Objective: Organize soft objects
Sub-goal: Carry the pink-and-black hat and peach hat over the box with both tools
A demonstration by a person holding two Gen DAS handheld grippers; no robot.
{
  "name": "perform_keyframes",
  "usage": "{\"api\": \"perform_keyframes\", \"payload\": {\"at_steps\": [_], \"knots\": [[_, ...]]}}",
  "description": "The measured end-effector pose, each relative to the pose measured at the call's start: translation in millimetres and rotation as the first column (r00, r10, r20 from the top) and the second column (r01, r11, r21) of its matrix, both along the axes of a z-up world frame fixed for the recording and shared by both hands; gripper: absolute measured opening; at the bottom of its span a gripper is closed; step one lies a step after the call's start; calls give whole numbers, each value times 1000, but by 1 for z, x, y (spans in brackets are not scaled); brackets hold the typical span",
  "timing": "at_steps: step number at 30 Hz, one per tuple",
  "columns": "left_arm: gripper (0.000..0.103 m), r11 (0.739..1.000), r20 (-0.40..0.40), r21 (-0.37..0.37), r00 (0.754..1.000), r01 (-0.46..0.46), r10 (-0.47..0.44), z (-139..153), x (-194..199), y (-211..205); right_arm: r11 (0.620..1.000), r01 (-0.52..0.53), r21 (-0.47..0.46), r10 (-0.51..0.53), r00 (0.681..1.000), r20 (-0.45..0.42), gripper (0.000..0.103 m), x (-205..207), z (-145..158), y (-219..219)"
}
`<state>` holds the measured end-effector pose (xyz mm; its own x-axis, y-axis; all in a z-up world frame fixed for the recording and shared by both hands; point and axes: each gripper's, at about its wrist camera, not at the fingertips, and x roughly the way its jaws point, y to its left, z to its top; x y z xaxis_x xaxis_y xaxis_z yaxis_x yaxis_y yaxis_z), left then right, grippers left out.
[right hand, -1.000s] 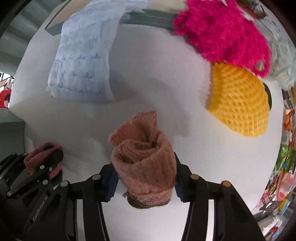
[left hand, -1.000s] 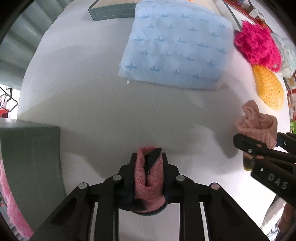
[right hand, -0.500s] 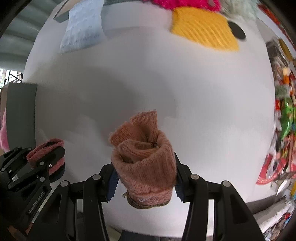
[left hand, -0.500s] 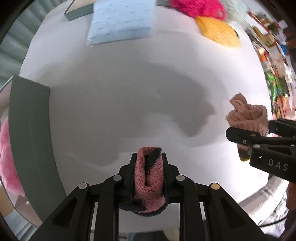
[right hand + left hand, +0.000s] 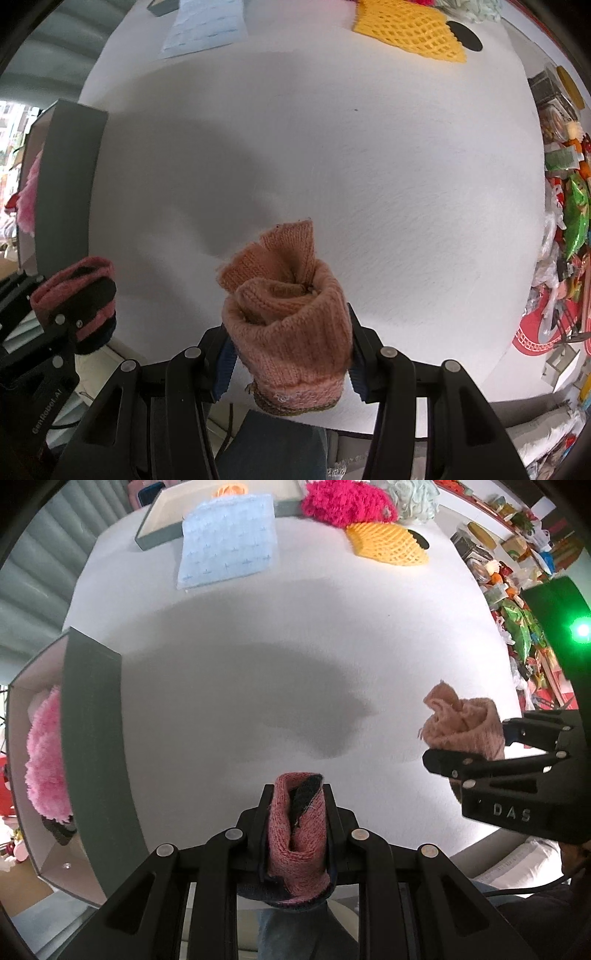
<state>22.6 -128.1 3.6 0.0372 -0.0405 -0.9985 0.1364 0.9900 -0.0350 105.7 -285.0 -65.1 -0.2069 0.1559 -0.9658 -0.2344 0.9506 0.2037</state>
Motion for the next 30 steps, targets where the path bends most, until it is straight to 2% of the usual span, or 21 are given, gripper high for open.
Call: {"api": "perform_keyframes", "payload": {"at_steps": [8, 10, 19, 30], "knots": [[24, 999, 66, 26, 998, 18, -20, 25, -7, 7, 1000, 16, 19, -16, 1000, 23, 54, 2, 9, -8], [24, 1000, 82, 27, 997, 12, -14, 32, -7, 11, 1000, 22, 20, -23, 999, 33, 54, -11, 14, -23], [24, 999, 111, 40, 994, -20, 15, 41, -10, 23, 999, 31, 34, -33, 999, 43, 54, -23, 30, -38], [24, 991, 154, 45, 981, -127, 119, 55, -20, 50, 998, 24, 50, -27, 998, 62, 54, -23, 36, -28]]}}
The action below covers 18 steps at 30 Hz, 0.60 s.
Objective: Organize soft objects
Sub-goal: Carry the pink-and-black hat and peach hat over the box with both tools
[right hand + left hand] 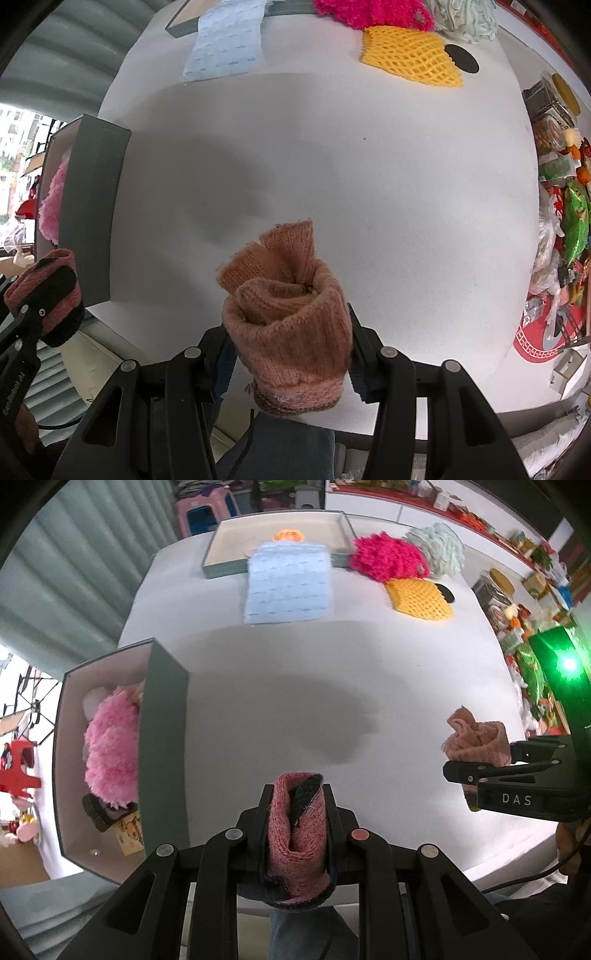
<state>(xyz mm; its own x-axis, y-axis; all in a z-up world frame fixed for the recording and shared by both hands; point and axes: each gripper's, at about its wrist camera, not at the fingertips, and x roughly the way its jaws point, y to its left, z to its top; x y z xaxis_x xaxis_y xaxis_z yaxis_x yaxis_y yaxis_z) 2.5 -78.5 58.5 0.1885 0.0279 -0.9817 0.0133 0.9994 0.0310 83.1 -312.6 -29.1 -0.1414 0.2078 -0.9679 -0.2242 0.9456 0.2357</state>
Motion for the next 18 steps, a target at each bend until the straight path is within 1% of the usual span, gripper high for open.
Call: {"api": "perform_keyframes", "payload": {"at_steps": [6, 11, 18], "knots": [[24, 999, 30, -6, 999, -35, 35, 7, -3, 15, 1000, 1, -3, -1, 1000, 19, 54, 2, 5, 0], [24, 1000, 40, -8, 999, -24, 24, 8, -3, 28, 1000, 24, -6, -23, 999, 33, 55, 4, 13, 4], [24, 1000, 44, -28, 999, -10, 11, 6, -5, 55, 998, 52, -23, -52, 998, 41, 55, -4, 17, 21]]}}
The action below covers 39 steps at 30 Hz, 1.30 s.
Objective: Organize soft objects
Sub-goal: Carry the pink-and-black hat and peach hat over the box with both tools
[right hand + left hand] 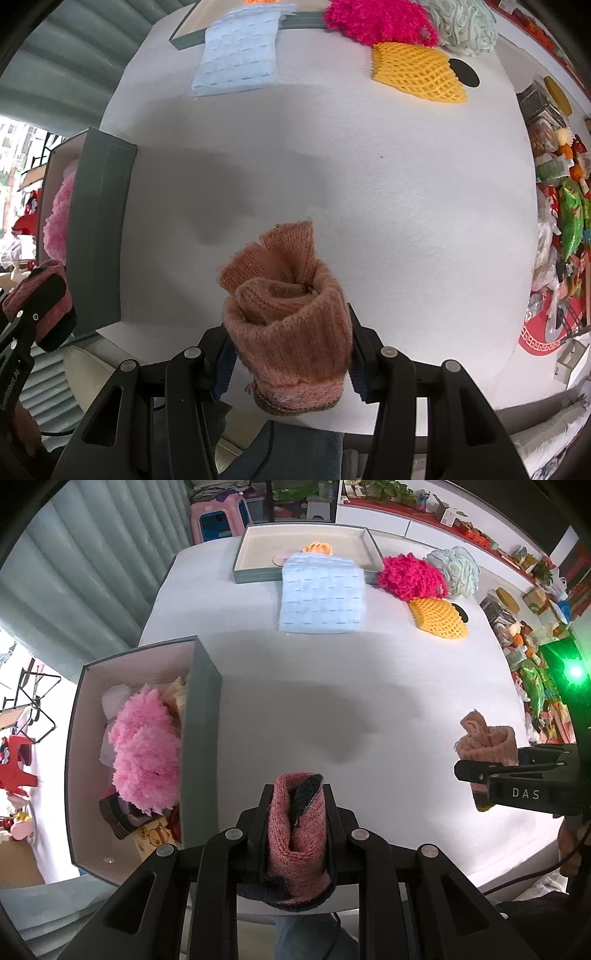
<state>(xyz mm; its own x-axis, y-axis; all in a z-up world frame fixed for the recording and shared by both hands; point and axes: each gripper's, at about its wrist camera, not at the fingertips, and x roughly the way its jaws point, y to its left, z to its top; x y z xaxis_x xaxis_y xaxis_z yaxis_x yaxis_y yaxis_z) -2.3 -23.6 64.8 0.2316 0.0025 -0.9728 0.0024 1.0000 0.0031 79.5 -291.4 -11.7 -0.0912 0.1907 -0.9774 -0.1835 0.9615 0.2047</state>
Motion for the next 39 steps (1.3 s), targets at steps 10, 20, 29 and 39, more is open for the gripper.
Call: {"api": "perform_keyframes", "payload": {"at_steps": [10, 20, 29, 39], "knots": [[24, 999, 19, -45, 1000, 10, -9, -1, -4, 52, 995, 102, -10, -101, 995, 10, 55, -13, 10, 34], [24, 992, 66, -55, 991, -114, 117, 5, -14, 119, 998, 58, -16, -57, 998, 38, 55, -15, 31, 95], [24, 958, 71, -34, 956, -284, 286, 0, -33, 178, 993, -118, 20, 116, 989, 91, 55, 0, 57, 185], [24, 916, 3, -10, 916, -400, 400, -29, -51, 217, 947, -317, 55, 309, 944, 115, 55, 10, 60, 300]]}}
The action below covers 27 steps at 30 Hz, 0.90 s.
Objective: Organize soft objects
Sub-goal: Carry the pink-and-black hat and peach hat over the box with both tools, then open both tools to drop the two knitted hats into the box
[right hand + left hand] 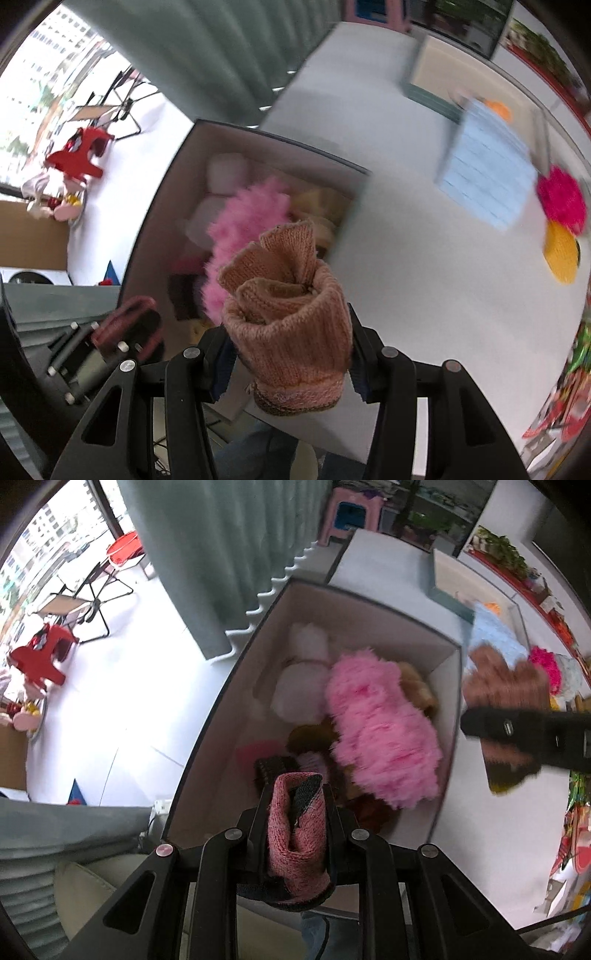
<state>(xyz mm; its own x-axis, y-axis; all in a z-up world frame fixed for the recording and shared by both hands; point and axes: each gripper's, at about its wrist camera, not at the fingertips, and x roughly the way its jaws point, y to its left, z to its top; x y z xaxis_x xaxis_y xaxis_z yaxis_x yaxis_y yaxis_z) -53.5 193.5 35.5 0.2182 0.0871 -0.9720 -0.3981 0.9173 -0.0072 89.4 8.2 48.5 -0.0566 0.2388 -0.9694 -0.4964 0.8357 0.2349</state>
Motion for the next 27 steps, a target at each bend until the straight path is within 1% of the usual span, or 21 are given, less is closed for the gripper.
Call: {"api": "perform_keyframes", "payload": {"at_steps": [2, 3, 4, 5, 6, 8, 9, 10, 11, 13, 15, 17, 19, 21, 22, 24, 27], "knots": [[25, 1000, -6, -4, 1000, -7, 7, -4, -2, 2, 1000, -30, -4, 30, 999, 13, 57, 3, -2, 18], [29, 1000, -2, -9, 1000, -12, 12, -6, -3, 3, 999, -37, -5, 37, 999, 18, 58, 3, -3, 21], [56, 1000, 4, -14, 1000, -18, 18, -7, -4, 4, 999, -41, -2, 41, 999, 24, 61, 5, -3, 26], [95, 1000, 8, -16, 1000, -23, 23, -7, -5, 5, 999, -47, 11, 46, 999, 29, 72, 8, -4, 30], [103, 999, 13, -9, 999, -31, 31, -6, -6, 6, 999, -50, 15, 49, 998, 30, 87, 11, -4, 33], [103, 1000, 36, 5, 999, -25, 25, -3, -8, 4, 999, -48, 19, 47, 998, 52, 88, 14, -2, 35], [103, 1000, 39, 3, 999, -21, 21, -2, -8, 3, 998, -51, 25, 49, 996, 70, 93, 16, 1, 36], [103, 1000, 40, 2, 999, -23, 23, -2, -8, 2, 998, -53, 20, 51, 995, 84, 101, 17, 2, 35], [103, 1000, 42, -4, 999, -24, 24, -2, -8, 2, 998, -53, 18, 51, 994, 99, 103, 17, 4, 33], [103, 1000, 52, -15, 998, -28, 29, 0, -8, 2, 998, -50, 25, 47, 994, 103, 103, 17, 7, 28], [103, 999, 101, -22, 994, -42, 44, 9, -11, 3, 998, -46, 29, 44, 995, 91, 103, 16, 9, 21], [103, 998, 133, -28, 989, -59, 62, 16, -14, 5, 999, -40, 31, 37, 994, 101, 103, 14, 14, 12], [103, 996, 108, -35, 991, -80, 83, 19, -14, 8, 999, -30, 29, 27, 994, 108, 103, 12, 17, 3], [103, 995, 62, -70, 995, -73, 78, 16, -11, 10, 999, -15, 33, 11, 994, 107, 103, 10, 21, -6], [103, 995, 56, -74, 995, -73, 77, 15, -11, 11, 1000, -8, 30, 5, 995, 104, 103, 9, 21, -9], [103, 995, 53, -49, 994, -89, 91, 15, -13, 12, 999, 11, 32, -14, 995, 96, 103, 8, 23, -15], [103, 994, 35, -54, 994, -99, 101, 13, -16, 12, 1000, 15, 25, -17, 996, 86, 103, 2, 24, -20]]}}
